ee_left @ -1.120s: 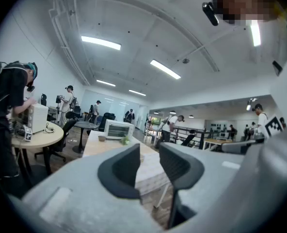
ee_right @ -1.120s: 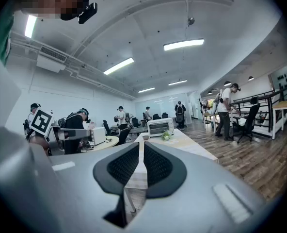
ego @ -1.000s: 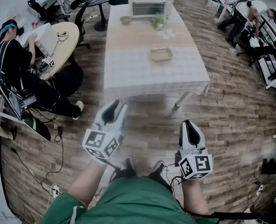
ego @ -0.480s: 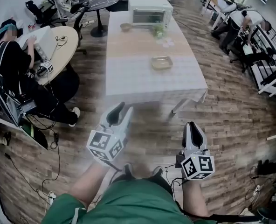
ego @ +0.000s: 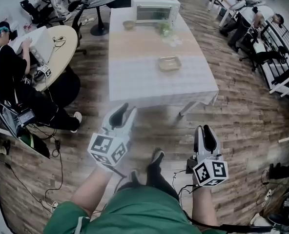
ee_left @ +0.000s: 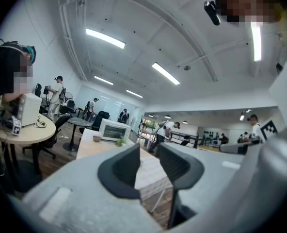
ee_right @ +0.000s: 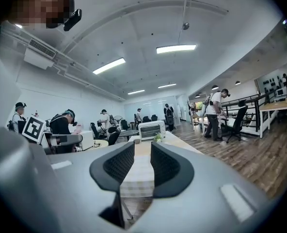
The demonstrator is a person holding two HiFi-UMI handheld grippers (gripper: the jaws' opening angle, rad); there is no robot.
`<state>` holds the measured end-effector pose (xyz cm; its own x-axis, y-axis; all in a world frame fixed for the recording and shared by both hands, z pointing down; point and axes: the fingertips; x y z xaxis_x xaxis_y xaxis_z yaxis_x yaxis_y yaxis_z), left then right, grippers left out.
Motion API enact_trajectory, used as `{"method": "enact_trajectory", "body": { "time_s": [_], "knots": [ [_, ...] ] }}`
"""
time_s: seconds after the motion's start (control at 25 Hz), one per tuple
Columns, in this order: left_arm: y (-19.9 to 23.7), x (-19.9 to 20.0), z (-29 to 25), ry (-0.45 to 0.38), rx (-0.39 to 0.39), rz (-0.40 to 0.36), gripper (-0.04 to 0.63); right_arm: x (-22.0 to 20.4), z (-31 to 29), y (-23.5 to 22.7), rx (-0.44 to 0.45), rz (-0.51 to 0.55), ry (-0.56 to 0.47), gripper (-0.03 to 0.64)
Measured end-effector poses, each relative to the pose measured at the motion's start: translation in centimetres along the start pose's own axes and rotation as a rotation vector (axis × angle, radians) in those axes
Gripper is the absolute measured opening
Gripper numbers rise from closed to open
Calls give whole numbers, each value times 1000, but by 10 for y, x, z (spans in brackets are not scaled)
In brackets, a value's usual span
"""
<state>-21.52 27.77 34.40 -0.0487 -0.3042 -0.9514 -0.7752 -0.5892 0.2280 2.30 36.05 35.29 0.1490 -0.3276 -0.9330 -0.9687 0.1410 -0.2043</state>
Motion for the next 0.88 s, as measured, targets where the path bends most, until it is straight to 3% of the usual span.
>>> {"method": "enact_trajectory", "body": {
  "time_s": [0.44, 0.88],
  "knots": [
    [33, 24, -98, 29, 86, -31, 124, 36, -108, -57, 79, -31, -2, 100],
    [21, 35, -194, 68, 127, -56, 123, 64, -175, -140, 125, -84, 1, 100]
  ]
}}
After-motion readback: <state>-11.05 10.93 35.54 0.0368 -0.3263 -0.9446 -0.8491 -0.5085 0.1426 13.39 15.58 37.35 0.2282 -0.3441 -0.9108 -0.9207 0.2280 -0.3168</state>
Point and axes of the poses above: the fingertips, and each gripper's own axes: z backward along the fingers, y to its left, x out of its top, and after that the axes turned 11 degrees about y, right-handed
